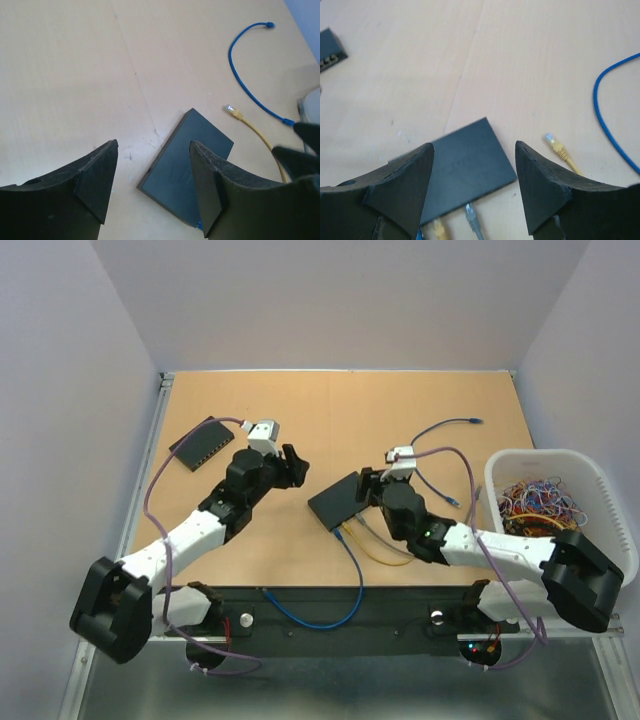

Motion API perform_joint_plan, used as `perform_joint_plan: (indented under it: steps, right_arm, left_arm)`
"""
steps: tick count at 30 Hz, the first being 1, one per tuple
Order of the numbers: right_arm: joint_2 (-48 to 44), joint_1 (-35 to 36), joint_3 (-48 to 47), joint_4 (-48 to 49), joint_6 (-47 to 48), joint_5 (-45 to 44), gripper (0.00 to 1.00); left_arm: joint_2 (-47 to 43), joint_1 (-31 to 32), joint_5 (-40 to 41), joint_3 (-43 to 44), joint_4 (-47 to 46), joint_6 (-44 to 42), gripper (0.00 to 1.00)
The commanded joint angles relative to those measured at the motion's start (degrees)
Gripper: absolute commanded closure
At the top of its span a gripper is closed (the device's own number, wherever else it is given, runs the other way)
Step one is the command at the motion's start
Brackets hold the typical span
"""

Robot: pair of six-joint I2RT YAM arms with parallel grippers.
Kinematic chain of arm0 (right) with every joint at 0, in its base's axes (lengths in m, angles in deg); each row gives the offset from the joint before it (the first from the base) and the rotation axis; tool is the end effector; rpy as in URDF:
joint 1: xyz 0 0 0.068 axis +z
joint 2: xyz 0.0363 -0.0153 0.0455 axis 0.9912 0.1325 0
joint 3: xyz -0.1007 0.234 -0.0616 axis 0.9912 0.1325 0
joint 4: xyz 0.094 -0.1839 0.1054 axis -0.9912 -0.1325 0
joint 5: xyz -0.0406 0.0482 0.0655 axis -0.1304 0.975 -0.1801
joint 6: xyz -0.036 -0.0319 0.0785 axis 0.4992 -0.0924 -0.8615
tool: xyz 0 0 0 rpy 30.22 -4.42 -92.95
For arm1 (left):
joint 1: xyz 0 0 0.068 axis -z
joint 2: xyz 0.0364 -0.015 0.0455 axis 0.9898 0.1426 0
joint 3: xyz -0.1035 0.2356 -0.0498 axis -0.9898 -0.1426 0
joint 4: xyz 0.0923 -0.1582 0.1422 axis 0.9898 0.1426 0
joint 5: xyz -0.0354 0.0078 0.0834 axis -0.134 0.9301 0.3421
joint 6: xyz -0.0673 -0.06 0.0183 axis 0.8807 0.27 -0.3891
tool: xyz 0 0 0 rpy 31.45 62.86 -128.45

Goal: Insert the plug into the switch port

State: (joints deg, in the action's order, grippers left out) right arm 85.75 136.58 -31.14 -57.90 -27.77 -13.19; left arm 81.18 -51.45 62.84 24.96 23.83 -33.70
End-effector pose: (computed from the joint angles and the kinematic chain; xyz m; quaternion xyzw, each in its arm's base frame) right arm 0.2036 0.1878 0.2273 -0.0264 0.7598 0.1074 0.6406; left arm 0.2564 -0.1547 0.2615 0.0873 0.7613 -0.2871 0.5748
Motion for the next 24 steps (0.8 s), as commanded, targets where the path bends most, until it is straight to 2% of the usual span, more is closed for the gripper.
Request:
perform_joint_plan:
  steps: [1, 5, 9, 13, 16, 19, 24]
  right_arm:
    - [-0.99, -4.43, -6.73, -17.10, -4.31, -2.46, 0.29]
    - [1.28, -13.75, -10.86, -22.04, -5.98, 4.59, 0.30]
    - [7.77, -22.96, -16.04, -25.38, -5.55, 9.33, 0.30]
    - [15.60, -29.84, -22.10, -25.83, -6.51, 14.43, 0.30]
    - [21.47, -36.68, -27.19, -26.00, -8.35, 17.42, 0.30]
    - [27.47, -40.03, -31.77, -26.61, -9.93, 19.10, 0.30]
    - [37.22, -46.71, -43.53, -28.99, -13.44, 20.51, 0.21]
  left_arm:
    - [-8.72, 2.69, 8.05, -5.91, 6.64, 3.84, 0.32]
    - [-14.97, 6.91, 12.44, -10.13, 9.88, 5.69, 0.33]
    - [-19.98, 10.08, 19.92, -13.11, 13.59, 8.23, 0.34]
    - [-22.01, 10.61, 19.58, -17.86, 9.81, 9.30, 0.36]
    - [-21.57, 11.31, 20.01, -18.49, 8.49, 9.30, 0.38]
    - [-21.39, 11.93, 20.72, -18.57, 7.87, 8.69, 0.38]
    - [-23.15, 12.54, 20.89, -19.72, 6.55, 8.42, 0.38]
